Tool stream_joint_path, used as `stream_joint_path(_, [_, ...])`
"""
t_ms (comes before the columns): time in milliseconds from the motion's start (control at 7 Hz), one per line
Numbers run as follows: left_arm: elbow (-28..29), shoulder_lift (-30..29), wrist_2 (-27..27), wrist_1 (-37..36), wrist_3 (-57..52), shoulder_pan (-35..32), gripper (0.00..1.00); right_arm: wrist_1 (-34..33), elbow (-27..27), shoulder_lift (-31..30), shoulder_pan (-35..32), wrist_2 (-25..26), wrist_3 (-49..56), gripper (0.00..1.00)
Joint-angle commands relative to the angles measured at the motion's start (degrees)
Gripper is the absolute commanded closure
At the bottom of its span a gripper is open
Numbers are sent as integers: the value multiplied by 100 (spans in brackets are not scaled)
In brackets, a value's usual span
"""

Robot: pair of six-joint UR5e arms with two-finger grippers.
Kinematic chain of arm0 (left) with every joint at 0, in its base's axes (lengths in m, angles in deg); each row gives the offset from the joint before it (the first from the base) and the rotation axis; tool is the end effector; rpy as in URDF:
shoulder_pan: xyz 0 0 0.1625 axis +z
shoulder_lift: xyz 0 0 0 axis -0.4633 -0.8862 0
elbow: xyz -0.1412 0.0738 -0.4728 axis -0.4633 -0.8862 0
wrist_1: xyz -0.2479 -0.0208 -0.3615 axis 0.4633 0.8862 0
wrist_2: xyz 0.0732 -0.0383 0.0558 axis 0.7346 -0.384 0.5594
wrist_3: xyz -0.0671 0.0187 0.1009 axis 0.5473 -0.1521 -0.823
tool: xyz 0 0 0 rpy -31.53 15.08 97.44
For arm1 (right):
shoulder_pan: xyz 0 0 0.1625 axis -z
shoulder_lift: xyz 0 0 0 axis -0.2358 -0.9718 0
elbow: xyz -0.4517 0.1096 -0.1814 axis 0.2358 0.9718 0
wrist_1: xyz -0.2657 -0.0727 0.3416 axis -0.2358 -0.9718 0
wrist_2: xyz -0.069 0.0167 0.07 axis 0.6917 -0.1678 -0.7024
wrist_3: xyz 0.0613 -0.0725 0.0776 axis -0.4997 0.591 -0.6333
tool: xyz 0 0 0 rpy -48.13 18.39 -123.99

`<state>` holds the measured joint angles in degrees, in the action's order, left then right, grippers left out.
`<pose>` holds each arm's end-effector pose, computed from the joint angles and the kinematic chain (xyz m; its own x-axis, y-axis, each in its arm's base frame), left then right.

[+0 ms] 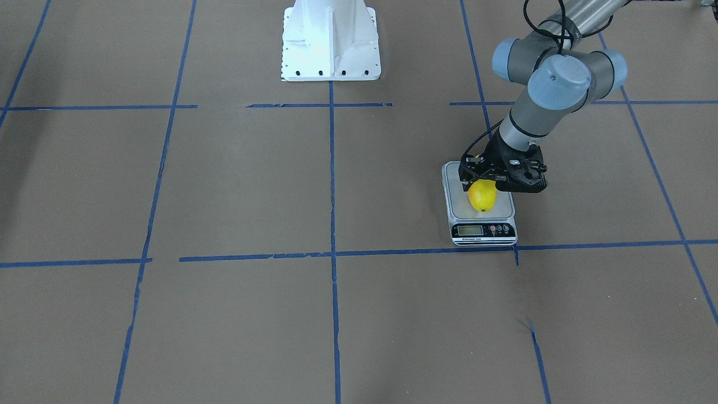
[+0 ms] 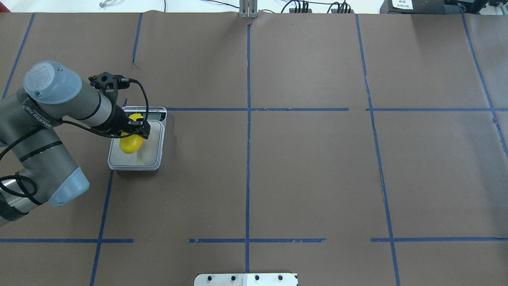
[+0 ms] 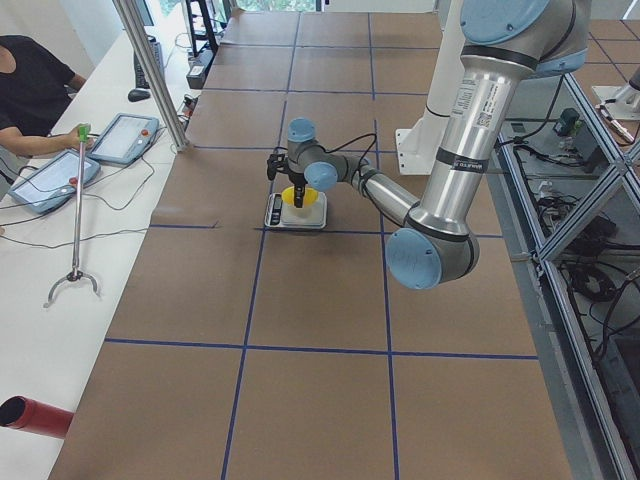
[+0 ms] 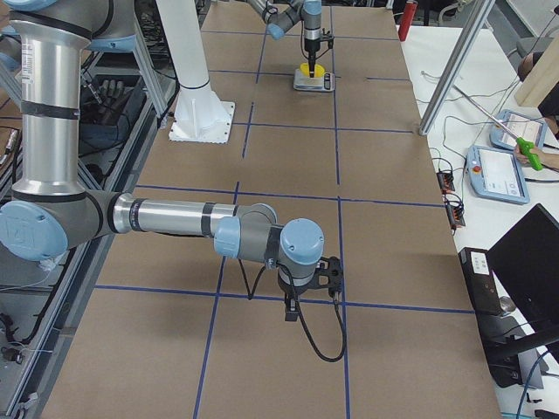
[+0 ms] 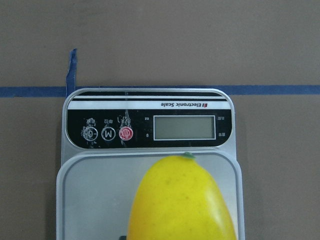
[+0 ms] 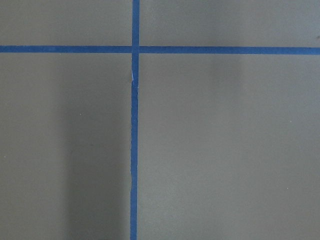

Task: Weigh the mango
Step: 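Carry the mango with the left gripper over the white scale and lower it, then open the left gripper and withdraw it away from the scale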

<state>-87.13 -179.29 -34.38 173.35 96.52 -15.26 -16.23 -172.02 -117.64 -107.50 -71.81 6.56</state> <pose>0.4425 -0.5151 0.4546 0.6236 0.0390 -0.7808 0.0484 0.9949 0.0884 0.0775 -0.4481 0.7593 0.7072 -0.0005 0.7070 0.0234 0.9995 -0.0227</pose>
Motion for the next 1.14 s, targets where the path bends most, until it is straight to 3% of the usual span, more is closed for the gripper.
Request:
stream_joint_path(0, [-13, -1, 127, 7, 4, 6, 0, 0, -5, 0, 0, 0, 6, 0])
stream_joint_path(286, [-179, 8, 146, -10, -31, -46, 0, 0, -5, 0, 0, 0, -3, 0])
stream_joint_path(571, [-975, 86, 76, -333, -145, -501, 0, 0, -5, 0, 0, 0, -3, 0])
stream_joint_path(857, [-1890, 278, 58, -1167, -1106, -1168, 0, 0, -5, 0, 0, 0, -3, 0])
stream_joint_path(1000, [-2111, 593, -64, -1170, -1791, -1746, 0, 0, -5, 0, 0, 0, -3, 0])
